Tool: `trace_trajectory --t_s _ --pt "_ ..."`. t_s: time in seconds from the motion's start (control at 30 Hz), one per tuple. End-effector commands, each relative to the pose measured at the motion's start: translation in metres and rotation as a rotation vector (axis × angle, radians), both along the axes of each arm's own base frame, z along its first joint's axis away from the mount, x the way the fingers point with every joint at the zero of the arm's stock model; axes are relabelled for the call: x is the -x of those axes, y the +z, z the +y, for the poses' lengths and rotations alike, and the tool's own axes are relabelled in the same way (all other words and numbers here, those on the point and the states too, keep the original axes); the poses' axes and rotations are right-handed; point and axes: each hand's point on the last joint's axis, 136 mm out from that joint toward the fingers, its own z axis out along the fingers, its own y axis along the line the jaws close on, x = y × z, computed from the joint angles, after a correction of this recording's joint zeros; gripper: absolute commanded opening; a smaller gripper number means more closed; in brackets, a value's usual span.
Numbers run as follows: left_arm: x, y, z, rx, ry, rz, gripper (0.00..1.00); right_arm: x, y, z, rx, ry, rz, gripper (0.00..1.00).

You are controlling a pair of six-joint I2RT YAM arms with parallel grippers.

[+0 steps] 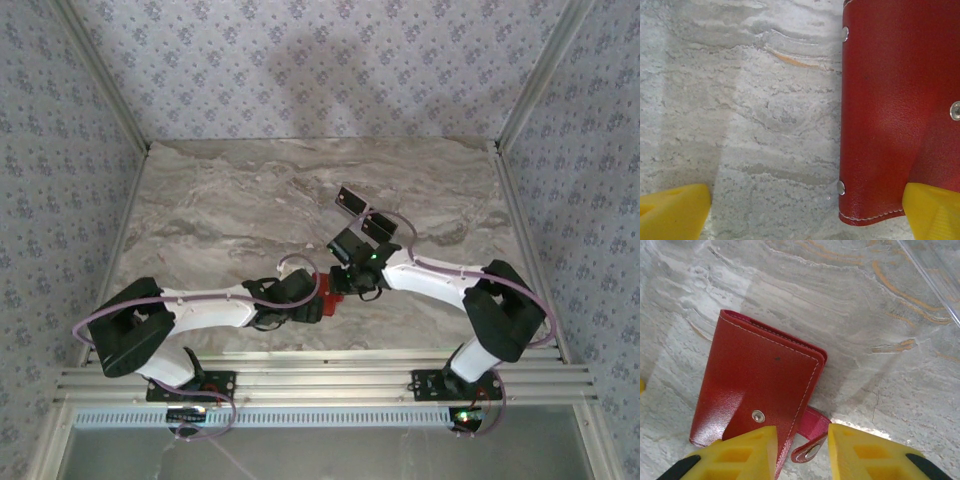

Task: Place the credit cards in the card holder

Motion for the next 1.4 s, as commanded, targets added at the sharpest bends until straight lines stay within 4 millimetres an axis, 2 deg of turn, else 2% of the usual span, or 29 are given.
trace_trajectory --t_s 0.0,0.43,0.73,0.93,1.37 --pt "0.002 -0.011 -0.006 0.025 -0.004 0.014 0.99 0.003 -0.001 -0.011 0.09 -0.014 0.004 0.31" --pt "0.002 -0.012 -0.007 0.025 -0.005 0.014 0.99 0.006 -0.003 -0.009 0.094 0.0 0.005 0.18" --pt "0.001 -0.012 -0.007 0.025 -0.005 0.012 0.99 0.009 -0.006 -0.009 0.094 0.005 0.017 0.16" --pt "0.001 -0.012 -0.007 0.026 -0.004 0.012 0.99 0.013 -0.005 -0.005 0.072 0.016 0.036 0.0" --pt "0.001 -0.012 -0.007 0.03 0.0 0.01 0.99 0.005 0.018 0.013 -0.095 0.011 0.004 0.0"
